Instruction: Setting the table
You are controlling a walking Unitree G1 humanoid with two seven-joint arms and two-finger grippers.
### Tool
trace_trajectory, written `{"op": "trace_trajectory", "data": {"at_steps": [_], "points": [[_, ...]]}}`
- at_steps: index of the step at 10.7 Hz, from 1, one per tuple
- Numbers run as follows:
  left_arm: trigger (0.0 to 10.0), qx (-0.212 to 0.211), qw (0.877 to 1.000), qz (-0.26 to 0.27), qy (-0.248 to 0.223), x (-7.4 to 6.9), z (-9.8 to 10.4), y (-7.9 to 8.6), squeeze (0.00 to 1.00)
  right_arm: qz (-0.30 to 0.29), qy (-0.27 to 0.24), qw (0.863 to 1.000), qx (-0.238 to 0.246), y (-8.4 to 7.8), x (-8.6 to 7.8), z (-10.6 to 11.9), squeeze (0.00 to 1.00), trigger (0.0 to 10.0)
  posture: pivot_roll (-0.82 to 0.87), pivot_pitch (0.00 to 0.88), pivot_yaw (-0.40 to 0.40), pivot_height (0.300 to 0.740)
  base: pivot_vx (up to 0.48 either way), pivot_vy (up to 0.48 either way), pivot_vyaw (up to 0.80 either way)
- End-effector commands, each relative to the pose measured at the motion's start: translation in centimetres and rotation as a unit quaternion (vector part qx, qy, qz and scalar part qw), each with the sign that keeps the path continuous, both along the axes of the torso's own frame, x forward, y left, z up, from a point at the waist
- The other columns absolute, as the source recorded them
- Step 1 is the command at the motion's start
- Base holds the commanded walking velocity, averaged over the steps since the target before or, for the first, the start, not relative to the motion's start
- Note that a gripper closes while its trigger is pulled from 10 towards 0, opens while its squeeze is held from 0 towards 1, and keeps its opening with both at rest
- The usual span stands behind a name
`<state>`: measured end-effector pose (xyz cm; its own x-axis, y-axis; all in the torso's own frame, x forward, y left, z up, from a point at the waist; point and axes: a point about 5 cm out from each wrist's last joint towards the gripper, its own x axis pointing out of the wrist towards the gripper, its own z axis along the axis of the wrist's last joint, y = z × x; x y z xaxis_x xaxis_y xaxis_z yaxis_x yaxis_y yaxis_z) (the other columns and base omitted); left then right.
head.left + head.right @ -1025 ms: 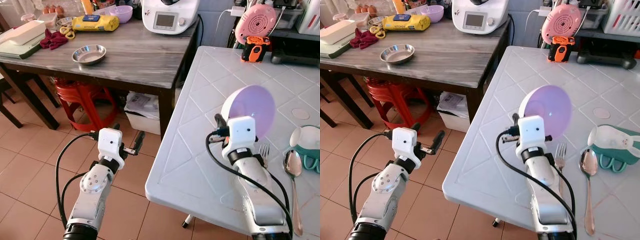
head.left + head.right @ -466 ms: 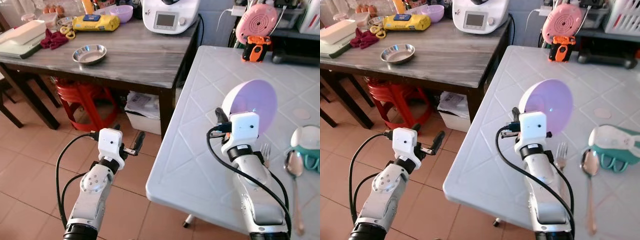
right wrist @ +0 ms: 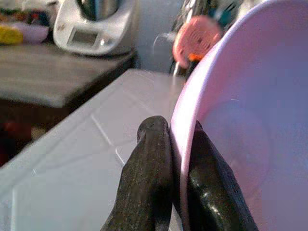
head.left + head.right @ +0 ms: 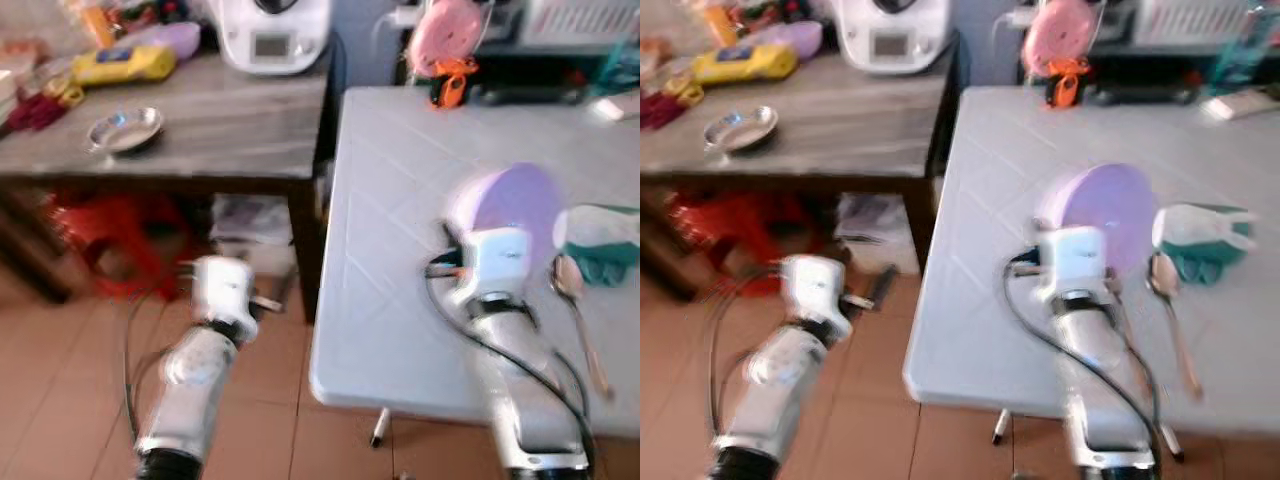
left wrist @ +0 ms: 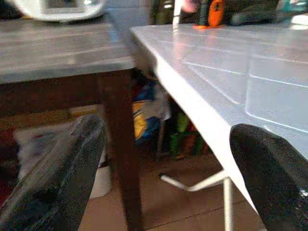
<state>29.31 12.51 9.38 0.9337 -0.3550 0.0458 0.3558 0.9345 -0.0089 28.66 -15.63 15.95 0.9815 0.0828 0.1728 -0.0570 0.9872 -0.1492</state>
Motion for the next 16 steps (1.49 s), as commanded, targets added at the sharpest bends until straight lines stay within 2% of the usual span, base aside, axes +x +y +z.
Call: {"op": "trace_trajectory", "data": {"at_steps": [1, 3, 7, 11, 16], "points": [[10.0, 0.013, 1.000, 0.016, -0.002, 0.0, 0.1, 1.3, 0.00, 0.020, -0.013, 1.000, 0.009, 1.1, 0.0, 0.6, 0.00, 10.0, -0.09, 0.096, 0.082, 0.740, 0.000, 0.401, -0.55], [10.0, 0.014, 1.000, 0.014, -0.001, 0.0, 0.1, 1.3, 0.00, 0.020, -0.016, 1.000, 0.010, 1.1, 0.0, 0.6, 0.00, 10.0, -0.08, 0.095, 0.082, 0.740, 0.000, 0.429, -0.47], [10.0, 0.015, 1.000, 0.014, -0.002, -0.1, 0.0, 1.2, 0.00, 0.037, -0.028, 0.999, 0.000, 1.5, 0.0, 1.0, 0.00, 10.0, -0.08, 0.092, 0.081, 0.740, 0.000, 0.446, 0.00], [10.0, 0.014, 1.000, 0.011, -0.002, -0.1, -0.1, 0.7, 0.00, 0.037, -0.029, 0.999, -0.001, 1.6, 0.1, 0.9, 0.00, 10.0, -0.08, 0.086, 0.085, 0.740, 0.000, 0.447, 0.55], [10.0, 0.013, 1.000, 0.007, -0.004, 0.1, -0.1, 0.2, 0.00, 0.035, -0.029, 0.999, -0.002, 1.5, 0.2, 0.8, 0.00, 10.0, -0.09, 0.084, 0.085, 0.740, 0.000, 0.449, 0.00]]}}
